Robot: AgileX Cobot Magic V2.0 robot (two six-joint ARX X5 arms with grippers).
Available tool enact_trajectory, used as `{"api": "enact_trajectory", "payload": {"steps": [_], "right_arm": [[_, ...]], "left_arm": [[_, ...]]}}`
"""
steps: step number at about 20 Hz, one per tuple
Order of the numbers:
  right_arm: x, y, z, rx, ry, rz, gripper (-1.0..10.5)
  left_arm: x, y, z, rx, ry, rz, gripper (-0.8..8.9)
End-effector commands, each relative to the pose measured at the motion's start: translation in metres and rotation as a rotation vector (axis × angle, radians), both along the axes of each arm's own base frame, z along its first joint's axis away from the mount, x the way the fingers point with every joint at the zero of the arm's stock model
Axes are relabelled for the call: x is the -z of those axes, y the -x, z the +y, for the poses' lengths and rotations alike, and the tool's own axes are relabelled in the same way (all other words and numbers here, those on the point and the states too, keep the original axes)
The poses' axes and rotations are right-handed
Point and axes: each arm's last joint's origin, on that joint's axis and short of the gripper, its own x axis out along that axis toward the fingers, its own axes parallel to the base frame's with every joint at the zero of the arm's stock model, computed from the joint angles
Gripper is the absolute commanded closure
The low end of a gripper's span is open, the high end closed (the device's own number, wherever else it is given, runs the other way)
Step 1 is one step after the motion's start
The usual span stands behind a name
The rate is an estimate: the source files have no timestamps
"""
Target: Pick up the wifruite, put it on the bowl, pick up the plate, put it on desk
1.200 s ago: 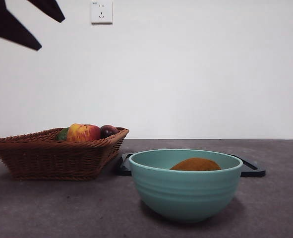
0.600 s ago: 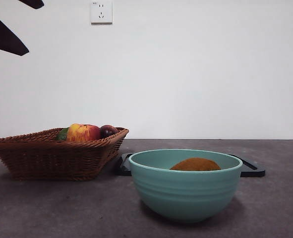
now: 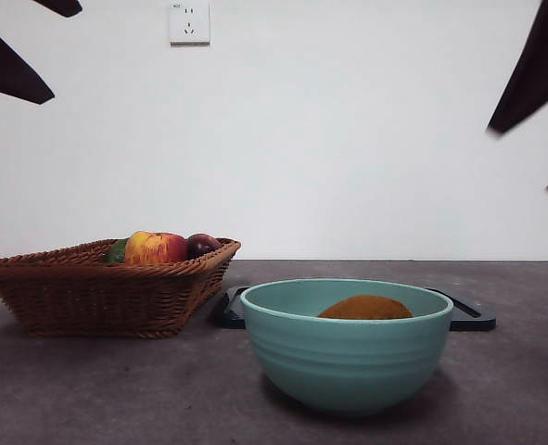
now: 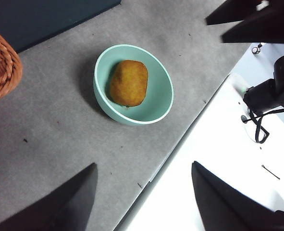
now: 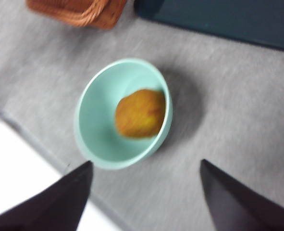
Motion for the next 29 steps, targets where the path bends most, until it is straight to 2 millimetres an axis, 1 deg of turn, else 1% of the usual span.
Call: {"api": "enact_trajectory", "payload": {"steps": [1, 2, 4, 7, 10, 12, 13, 15, 20, 21, 22, 23, 27, 29], "right_arm": [[0.009, -0.006, 0.011, 0.046, 0.006, 0.019, 6.5], [0.012, -0.009, 0.016, 0.043, 0.027, 0.014, 6.6], [0.019, -0.015, 0.027, 0.040, 0.073, 0.008, 7.0], [0.031, -0.024, 0.044, 0.043, 0.134, 0.009, 7.0], [0.043, -0.031, 0.057, 0.033, 0.167, 0.008, 7.4], [0.049, -0.036, 0.063, 0.034, 0.184, -0.003, 7.5], [0.052, -0.038, 0.066, 0.042, 0.202, -0.008, 7.9], [0.058, -0.041, 0.069, 0.039, 0.213, -0.001, 8.4], [0.067, -0.046, 0.075, 0.033, 0.224, 0.010, 8.5], [0.068, -0.047, 0.076, 0.033, 0.224, 0.010, 8.8], [0.069, -0.047, 0.076, 0.033, 0.223, 0.009, 9.2], [0.068, -0.048, 0.076, 0.033, 0.221, 0.006, 9.4], [0.066, -0.048, 0.078, 0.021, 0.198, -0.005, 9.4], [0.061, -0.049, 0.080, 0.020, 0.183, -0.023, 9.4]], "left_arm": [[-0.002, -0.001, -0.001, 0.018, 0.007, -0.018, 5.02], [-0.002, -0.001, -0.001, 0.018, 0.007, -0.018, 5.02], [-0.002, -0.001, -0.001, 0.018, 0.007, -0.018, 5.02], [-0.002, -0.001, -0.001, 0.018, 0.007, -0.018, 5.02], [-0.002, -0.001, -0.001, 0.018, 0.007, -0.018, 5.02], [-0.002, -0.001, -0.001, 0.018, 0.007, -0.018, 5.02], [-0.002, -0.001, -0.001, 0.018, 0.007, -0.018, 5.02], [-0.002, -0.001, -0.001, 0.018, 0.007, -0.018, 5.02], [-0.002, -0.001, -0.001, 0.021, 0.006, -0.023, 5.02], [-0.002, -0.001, -0.001, 0.023, 0.006, -0.025, 5.02], [-0.002, -0.001, -0.001, 0.023, 0.006, -0.025, 5.02], [-0.002, -0.001, -0.001, 0.023, 0.005, -0.024, 5.02], [-0.002, -0.001, -0.001, 0.023, 0.005, -0.026, 5.02], [-0.002, -0.001, -0.001, 0.025, 0.005, -0.028, 5.02]]}}
